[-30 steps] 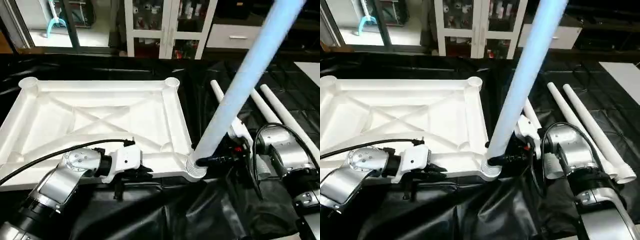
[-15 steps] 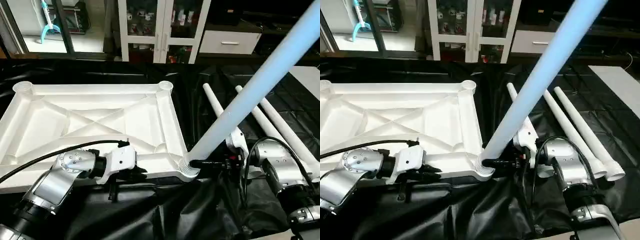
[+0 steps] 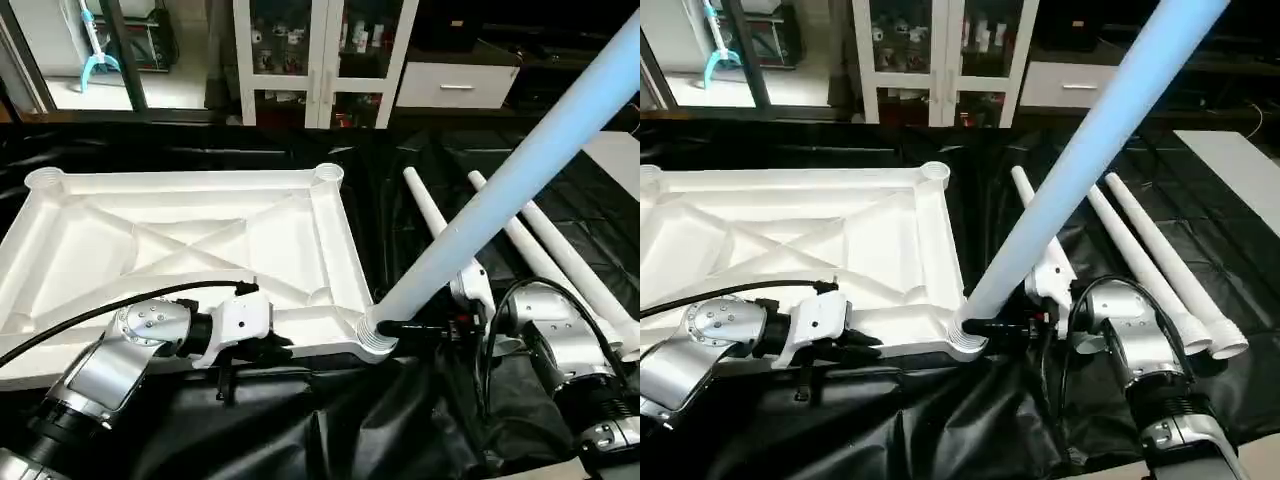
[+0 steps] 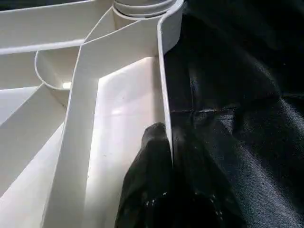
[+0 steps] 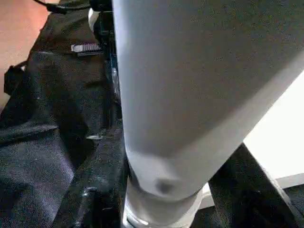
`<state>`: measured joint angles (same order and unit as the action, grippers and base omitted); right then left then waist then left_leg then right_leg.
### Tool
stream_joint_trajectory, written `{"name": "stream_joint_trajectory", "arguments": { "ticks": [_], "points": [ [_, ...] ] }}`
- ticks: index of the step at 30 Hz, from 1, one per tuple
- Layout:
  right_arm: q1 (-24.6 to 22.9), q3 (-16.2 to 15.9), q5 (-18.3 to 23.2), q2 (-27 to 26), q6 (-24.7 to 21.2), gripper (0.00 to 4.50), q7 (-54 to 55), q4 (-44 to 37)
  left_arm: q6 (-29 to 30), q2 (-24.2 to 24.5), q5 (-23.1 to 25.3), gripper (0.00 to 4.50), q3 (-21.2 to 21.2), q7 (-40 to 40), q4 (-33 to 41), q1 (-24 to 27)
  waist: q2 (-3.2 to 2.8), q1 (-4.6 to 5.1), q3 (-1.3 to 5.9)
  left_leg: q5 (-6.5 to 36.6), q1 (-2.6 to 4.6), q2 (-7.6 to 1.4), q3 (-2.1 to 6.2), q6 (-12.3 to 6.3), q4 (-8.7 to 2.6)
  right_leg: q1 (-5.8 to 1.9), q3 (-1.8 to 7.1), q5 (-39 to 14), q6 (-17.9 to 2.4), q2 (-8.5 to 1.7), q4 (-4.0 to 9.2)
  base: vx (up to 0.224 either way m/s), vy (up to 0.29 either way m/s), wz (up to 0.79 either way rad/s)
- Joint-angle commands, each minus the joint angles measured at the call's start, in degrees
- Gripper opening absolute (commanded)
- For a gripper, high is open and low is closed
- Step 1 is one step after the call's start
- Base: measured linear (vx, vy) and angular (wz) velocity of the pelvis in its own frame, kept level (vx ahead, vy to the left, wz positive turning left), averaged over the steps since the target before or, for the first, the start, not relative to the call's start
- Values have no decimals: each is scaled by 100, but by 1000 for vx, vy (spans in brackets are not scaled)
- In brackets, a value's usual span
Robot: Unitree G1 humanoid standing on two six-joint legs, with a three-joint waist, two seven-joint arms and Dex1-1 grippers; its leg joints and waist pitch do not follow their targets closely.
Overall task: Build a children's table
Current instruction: Insert table leg to table base
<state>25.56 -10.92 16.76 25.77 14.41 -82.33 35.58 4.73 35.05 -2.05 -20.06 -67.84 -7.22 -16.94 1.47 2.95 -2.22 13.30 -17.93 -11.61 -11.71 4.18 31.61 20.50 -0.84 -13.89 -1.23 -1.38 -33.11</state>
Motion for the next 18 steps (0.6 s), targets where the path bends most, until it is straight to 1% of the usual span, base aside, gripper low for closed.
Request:
{"name": "stream_joint_trajectory", "arguments": {
  "ticks": [1,2,3,4,5,6,8,9,10,11,14,15,17,18],
  "points": [
    [-613,-1333,-1862,174,-505,188,165,1114,-77,-51,93,0,-328,-252,22,-20,-137,52,-133,2391,-3,-299,193,20,-480,181,275,-2055,-956,-513,541,0,0,0],
    [-573,-1353,-1875,133,-514,188,180,1153,-77,-52,98,0,-332,-250,20,-20,-140,65,-134,2447,-5,-297,202,40,-482,187,273,-2117,-942,-513,536,0,0,0],
    [-531,-1365,-1875,92,-534,188,187,1178,-69,-58,104,0,-336,-244,22,-24,-94,74,-143,2466,-18,-295,203,39,-483,190,272,-2155,-928,-509,541,0,0,0],
    [-483,-1388,-1872,43,-570,188,169,1184,-51,-64,103,0,-335,-234,33,-21,-118,70,-157,2560,-2,-295,206,43,-484,217,282,-2304,-898,-519,551,0,0,0],
    [-445,-1412,-1873,7,-589,188,140,1182,-36,-67,103,0,-336,-228,47,-17,-119,78,-160,2609,2,-294,212,50,-484,221,283,-2399,-876,-524,557,0,0,0],
    [-380,-1446,-1875,-50,-603,188,131,1196,-23,-73,107,0,-334,-211,59,-13,-86,101,-168,2729,-5,-290,232,57,-487,235,286,-2688,-790,-532,581,0,0,0],
    [-331,-1452,-1869,-94,-605,188,160,1214,-25,-78,113,0,-331,-198,55,-16,-102,107,-179,2803,2,-289,253,63,-493,252,291,-2888,-727,-542,594,0,0,0],
    [-300,-1451,-1857,-119,-611,188,182,1216,-27,-81,117,0,-329,-192,51,-20,-101,130,-179,2853,-3,-291,276,79,-499,263,294,-3012,-678,-549,598,0,0,0],
    [-286,-1462,-1837,-123,-631,188,183,1207,-27,-83,118,0,-328,-189,48,-22,-97,125,-181,2894,15,-293,275,70,-498,280,302,-3070,-634,-544,619,0,0,0],
    [-280,-1467,-1829,-124,-639,188,183,1203,-26,-84,119,0,-327,-187,46,-23,-99,141,-179,2921,10,-290,281,70,-499,281,304,-3091,-618,-545,618,0,0,0],
    [-239,-1528,-1779,-128,-727,188,150,1167,-28,-91,127,0,-322,-176,31,-32,-96,154,-177,2874,-17,-294,286,59,-514,273,303,-2920,-634,-534,601,0,0,0],
    [-234,-1540,-1776,-130,-745,188,140,1162,-31,-92,131,0,-322,-174,28,-33,-101,159,-179,2907,-12,-295,286,63,-516,281,302,-2934,-636,-536,604,0,0,0],
    [-227,-1446,-1737,-198,-802,188,225,1161,-36,-122,149,0,-316,-160,7,-50,-100,158,-182,2945,0,-294,279,61,-510,299,309,-2980,-629,-536,614,0,0,0],
    [-225,-1394,-1708,-219,-806,188,285,1179,-30,-137,153,0,-313,-158,-1,-60,-82,157,-183,2930,-6,-290,277,52,-508,301,317,-3005,-619,-538,620,0,0,0]
  ]
}}
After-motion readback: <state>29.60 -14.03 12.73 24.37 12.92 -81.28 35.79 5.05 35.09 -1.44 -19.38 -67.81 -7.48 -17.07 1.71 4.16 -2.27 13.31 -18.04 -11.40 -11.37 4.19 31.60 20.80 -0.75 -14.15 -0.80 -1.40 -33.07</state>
